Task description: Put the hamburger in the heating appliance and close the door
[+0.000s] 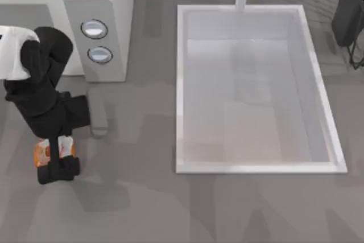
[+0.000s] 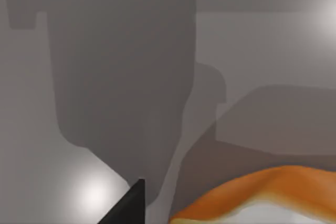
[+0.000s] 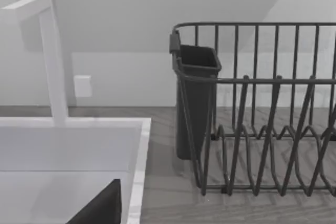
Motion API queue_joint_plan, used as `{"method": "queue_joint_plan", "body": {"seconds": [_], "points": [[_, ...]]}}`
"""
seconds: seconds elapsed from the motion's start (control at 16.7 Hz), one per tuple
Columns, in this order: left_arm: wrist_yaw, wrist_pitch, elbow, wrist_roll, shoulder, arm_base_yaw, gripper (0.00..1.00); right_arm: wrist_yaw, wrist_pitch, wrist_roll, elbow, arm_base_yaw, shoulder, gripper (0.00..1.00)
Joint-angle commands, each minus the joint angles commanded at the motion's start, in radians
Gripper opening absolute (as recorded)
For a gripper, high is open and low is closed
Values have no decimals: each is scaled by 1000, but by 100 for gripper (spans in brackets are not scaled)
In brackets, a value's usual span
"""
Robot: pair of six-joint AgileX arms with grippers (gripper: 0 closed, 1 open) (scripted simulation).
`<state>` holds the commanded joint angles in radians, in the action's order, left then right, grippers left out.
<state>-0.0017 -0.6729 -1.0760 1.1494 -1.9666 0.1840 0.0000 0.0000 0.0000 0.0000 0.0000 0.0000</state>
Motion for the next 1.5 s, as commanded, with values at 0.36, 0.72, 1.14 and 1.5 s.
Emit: {"method": "queue_joint_plan", "body": {"seconds": [0.36,0.72,1.14,1.5], "points": [[0,0,0,0,0,0,0,0,0,0,0,0,0,100],[43,-76,-15,-30,62,40,0,0,0,0,0,0,0,100],[3,-360,-58,-113,95,155,0,0,0,0,0,0,0,100],[46,-454,-144,-112,168,109,0,0,0,0,0,0,0,100]]}}
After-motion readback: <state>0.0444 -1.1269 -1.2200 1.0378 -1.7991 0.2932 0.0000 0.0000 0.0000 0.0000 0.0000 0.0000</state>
